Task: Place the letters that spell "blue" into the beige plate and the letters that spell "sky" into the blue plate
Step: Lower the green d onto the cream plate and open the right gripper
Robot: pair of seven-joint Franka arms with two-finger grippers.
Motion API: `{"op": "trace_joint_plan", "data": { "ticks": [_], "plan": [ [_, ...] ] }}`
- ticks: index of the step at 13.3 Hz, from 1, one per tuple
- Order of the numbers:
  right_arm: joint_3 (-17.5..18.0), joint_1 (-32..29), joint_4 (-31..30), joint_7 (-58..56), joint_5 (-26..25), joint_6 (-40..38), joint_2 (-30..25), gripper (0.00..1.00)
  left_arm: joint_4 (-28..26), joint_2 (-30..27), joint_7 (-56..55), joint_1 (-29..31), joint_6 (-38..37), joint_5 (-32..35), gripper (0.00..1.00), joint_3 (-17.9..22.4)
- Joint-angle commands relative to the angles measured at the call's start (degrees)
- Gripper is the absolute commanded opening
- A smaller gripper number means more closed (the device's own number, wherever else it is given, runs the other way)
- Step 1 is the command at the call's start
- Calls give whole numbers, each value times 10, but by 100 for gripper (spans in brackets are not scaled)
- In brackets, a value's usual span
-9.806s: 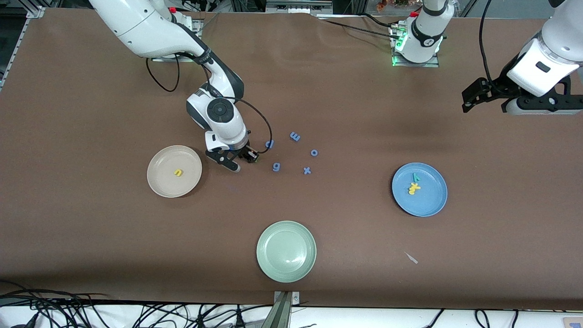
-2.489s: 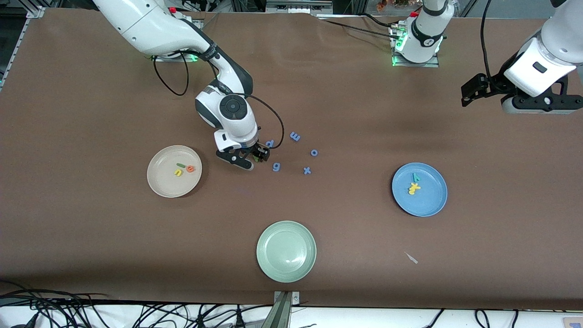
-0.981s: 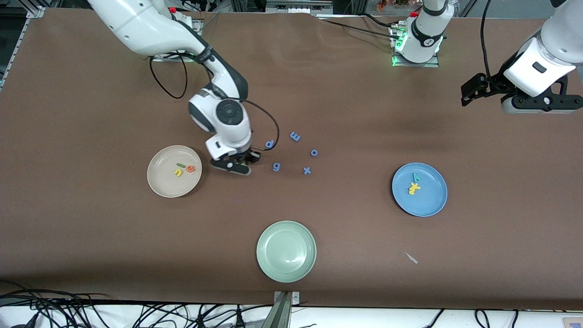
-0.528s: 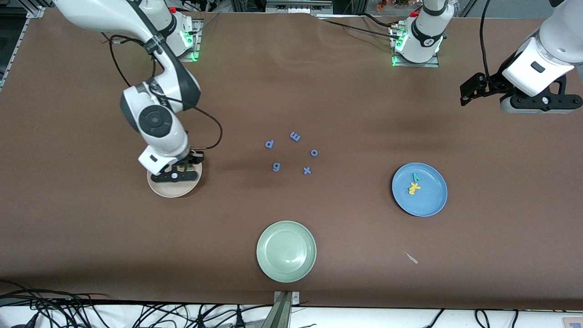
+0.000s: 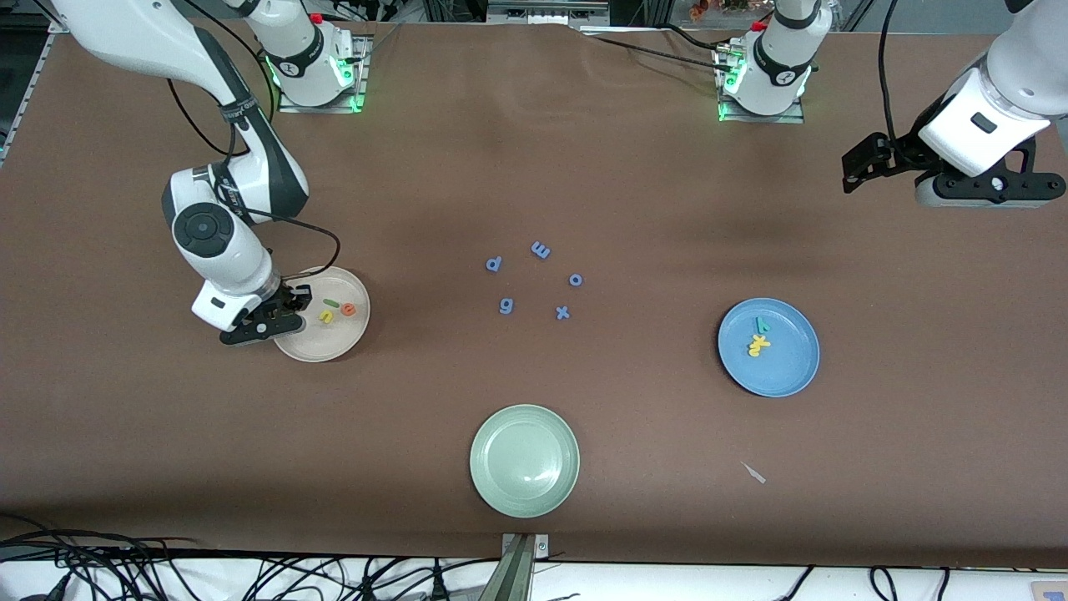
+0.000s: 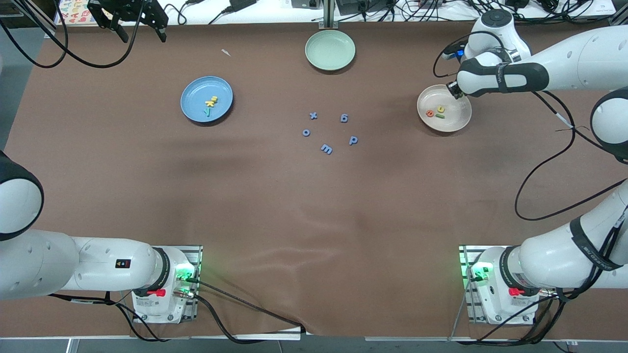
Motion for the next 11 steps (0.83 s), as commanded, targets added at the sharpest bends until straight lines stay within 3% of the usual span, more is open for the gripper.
{"op": "trace_joint_plan", "data": {
  "ticks": [1,5,7,11],
  "plan": [
    [3,3,-7,-12,32,1,-12,74,14,1,10,4,-16,12,100,0],
    [5,3,10,-13,76,-23,-13,99,13,1,10,5,-21,13,100,1],
    [20,3,40,3,78,-83,-28,100,15,4,10,5,-15,13,100,5],
    [27,3,151,19,158,-286,-96,100,23,6,10,6,-16,12,100,5]
  ]
}}
